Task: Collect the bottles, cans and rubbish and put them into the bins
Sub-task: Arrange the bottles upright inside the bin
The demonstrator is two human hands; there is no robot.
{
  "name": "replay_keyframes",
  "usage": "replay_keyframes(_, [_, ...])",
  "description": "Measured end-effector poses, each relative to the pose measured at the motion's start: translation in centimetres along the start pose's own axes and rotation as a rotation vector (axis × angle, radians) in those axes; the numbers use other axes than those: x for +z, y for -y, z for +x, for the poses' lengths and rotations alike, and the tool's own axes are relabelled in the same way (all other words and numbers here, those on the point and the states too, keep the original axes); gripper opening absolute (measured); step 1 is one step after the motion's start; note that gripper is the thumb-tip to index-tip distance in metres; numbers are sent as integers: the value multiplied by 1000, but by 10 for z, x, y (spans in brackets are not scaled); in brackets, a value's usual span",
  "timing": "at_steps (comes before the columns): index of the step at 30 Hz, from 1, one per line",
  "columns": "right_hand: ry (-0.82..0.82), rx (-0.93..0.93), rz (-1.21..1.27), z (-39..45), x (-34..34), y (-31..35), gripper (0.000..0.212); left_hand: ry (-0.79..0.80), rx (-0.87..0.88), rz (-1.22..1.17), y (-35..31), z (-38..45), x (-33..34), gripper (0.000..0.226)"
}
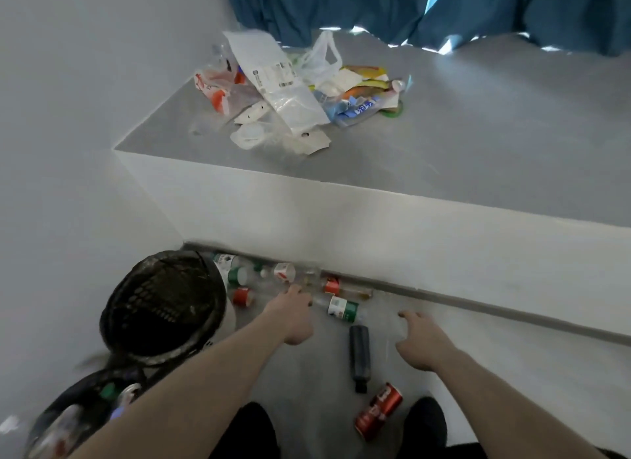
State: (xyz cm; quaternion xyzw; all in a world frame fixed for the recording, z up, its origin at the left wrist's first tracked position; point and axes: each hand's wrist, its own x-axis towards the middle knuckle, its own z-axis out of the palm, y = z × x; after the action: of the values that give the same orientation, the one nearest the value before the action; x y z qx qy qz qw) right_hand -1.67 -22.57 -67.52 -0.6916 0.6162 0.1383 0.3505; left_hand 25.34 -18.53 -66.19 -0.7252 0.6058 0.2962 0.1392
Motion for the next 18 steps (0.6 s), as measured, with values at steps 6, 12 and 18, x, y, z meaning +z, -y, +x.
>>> replay_keyframes(6, [49,-18,-7,74,35,3,65,108,-44,-17,10,80,41,58])
replay_keyframes(12, [102,-12,-28,150,58,20,69,56,-94,-8,45,153,52,59])
replay_keyframes(18, [91,-72,-47,222,87,47,60,-61,-166,-27,93,221,60,67])
